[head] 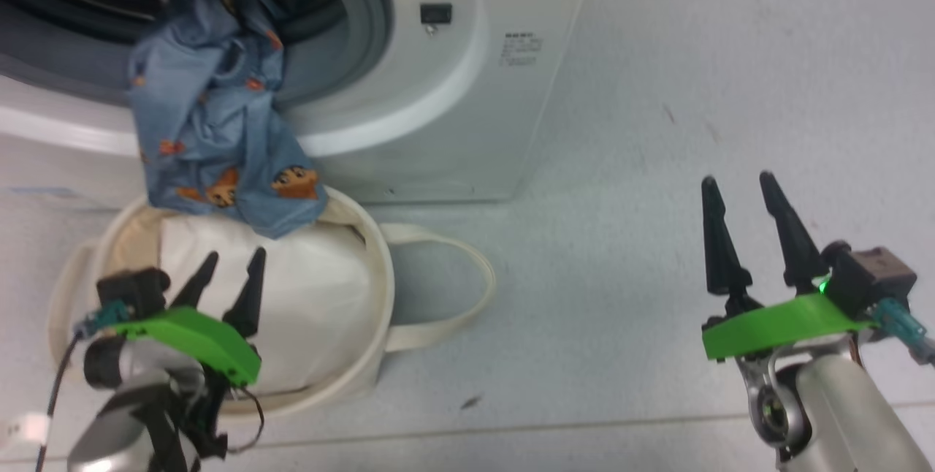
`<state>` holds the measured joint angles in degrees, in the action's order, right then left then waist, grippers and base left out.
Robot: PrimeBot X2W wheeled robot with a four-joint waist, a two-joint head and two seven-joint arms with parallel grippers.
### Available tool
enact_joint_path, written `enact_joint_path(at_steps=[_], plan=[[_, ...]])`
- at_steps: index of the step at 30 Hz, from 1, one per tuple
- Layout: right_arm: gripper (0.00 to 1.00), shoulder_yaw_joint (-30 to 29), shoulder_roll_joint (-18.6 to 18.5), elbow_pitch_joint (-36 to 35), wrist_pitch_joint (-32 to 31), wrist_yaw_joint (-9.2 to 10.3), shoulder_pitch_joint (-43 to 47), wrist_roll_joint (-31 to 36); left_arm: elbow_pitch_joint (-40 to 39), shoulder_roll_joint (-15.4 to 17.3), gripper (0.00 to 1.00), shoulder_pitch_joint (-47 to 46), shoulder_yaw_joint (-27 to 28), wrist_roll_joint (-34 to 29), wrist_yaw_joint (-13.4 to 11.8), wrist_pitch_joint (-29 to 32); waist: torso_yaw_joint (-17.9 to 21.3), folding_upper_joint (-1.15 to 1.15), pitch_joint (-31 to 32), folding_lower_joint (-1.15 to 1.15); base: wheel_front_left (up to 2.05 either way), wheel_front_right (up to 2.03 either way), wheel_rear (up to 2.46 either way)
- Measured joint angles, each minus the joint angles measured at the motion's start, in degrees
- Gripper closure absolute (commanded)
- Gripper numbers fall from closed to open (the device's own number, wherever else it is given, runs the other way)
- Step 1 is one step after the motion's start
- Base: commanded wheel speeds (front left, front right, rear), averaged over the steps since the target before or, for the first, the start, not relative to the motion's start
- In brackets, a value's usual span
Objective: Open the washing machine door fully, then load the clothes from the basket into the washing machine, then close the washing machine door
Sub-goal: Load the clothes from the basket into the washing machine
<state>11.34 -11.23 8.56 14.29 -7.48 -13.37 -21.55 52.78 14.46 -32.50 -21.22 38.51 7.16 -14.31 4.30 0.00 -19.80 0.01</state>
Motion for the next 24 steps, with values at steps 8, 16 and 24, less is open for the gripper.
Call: enact_joint_path(at_steps=[8,16,24], plan=[[0.0,-1.0,1.4,-2.3,0.0,0.0,-3.0,2.3,8.7,1.5,0.0,-9.8,-4.9,5.1,0.0,0.8,2.2,0.0,-7.7,0.01,0.0,0.0,0.0],[0.0,-2.5,2.0,-4.9,0.0,0.0,-4.1,4.0,11.4,4.0,0.0,-16.1,-9.9,8.6,0.0,3.9,4.5,0.0,-13.9,0.0,0.0,0.0,0.0],[0.0,-3.2,2.2,-6.9,0.0,0.0,-4.1,5.4,13.6,6.5,0.0,-21.8,-13.1,11.6,0.0,4.7,5.1,0.0,-18.5,-0.01,0.0,0.0,0.0]])
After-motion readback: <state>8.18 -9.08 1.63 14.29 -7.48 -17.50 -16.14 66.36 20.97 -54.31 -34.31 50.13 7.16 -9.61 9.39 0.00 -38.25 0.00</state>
